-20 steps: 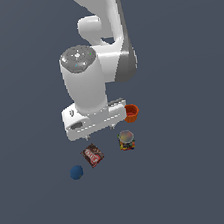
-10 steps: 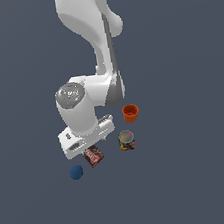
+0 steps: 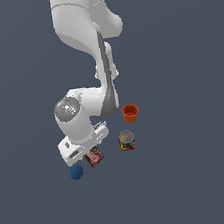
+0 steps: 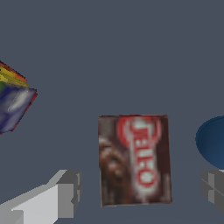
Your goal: Pick up a designated object from a clutter of objects.
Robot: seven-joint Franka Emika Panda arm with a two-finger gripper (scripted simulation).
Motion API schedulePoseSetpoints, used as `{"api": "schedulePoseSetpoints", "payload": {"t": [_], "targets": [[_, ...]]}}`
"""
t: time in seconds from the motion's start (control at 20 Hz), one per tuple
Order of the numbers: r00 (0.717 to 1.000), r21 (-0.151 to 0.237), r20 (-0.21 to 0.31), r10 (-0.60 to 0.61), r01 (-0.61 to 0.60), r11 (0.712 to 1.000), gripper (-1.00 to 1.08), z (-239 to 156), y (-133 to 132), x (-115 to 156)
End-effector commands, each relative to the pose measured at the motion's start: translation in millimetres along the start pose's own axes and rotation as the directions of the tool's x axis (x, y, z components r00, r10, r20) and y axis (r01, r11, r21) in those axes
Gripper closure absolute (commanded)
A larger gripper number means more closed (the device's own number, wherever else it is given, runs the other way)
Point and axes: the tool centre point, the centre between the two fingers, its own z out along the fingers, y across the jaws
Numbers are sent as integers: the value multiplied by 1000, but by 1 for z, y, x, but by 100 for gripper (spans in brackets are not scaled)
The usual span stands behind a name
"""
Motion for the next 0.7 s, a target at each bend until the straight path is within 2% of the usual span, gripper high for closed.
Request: {"api": "schedulePoseSetpoints", "payload": {"t": [0.0, 0.35, 0.65], "targets": [[1000, 0, -2, -15, 15, 1000, -92, 5, 2, -1], [1000, 1, -1, -16, 16, 1000, -92, 9, 2, -2], [1000, 1, -1, -18, 18, 1000, -92, 33, 2, -2]]}}
